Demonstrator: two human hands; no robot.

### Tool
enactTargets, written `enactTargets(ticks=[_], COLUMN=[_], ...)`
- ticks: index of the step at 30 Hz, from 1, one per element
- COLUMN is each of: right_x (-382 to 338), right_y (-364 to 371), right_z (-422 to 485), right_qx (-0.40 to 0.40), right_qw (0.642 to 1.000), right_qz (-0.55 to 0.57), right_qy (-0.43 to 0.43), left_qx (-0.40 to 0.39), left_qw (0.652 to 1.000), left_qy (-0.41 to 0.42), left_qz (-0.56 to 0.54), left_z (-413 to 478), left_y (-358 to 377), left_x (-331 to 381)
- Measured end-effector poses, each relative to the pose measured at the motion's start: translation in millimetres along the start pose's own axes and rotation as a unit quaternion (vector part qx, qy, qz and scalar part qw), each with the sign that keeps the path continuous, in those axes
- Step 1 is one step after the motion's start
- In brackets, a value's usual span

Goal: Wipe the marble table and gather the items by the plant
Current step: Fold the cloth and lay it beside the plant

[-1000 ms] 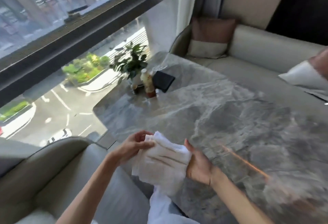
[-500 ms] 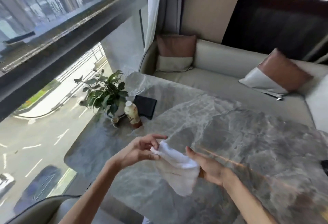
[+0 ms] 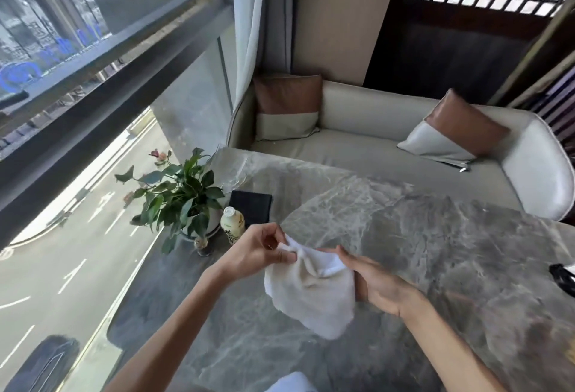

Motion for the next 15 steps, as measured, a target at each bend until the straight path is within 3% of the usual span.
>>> enactTargets(ticks=[3,7,10,15], right_x=[-16.3,-31.4,-38.1,-72.9], right_y=[-8.1,-13.5,-18.8,-23.5], right_z=[-6.0,-7.1,-5.5,-37.2], right_qx=[-0.004,0.03,0.052,0.028], right_qw=[0.996,0.97,0.951,0.951], right_qz=[-0.012,-0.153,-0.207,-0.167], right_qy=[-0.091,-0.185,-0.222,-0.257], left_qx=[0.035,0.052,0.063,0.1], left_qw=[0.999,0.993,0.994,0.993], left_qy=[-0.023,-0.018,0.003,0.058], left_qz=[-0.024,-0.104,-0.092,-0.035], left_z=[2.2,-2.9,-8.6,-27.8], left_y=[-7.1,-5.2,-2.4,5.9], left_x=[2.0,11.4,25.2,65.2])
Point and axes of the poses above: each hand's wrist, its own z-axis towards the middle knuckle, its own y-axis out of the palm, x = y × z, the point moved 2 cm from there along z, towards the middle knuckle, and after that the axes turned 5 degrees about z, right-handed, at the moved point
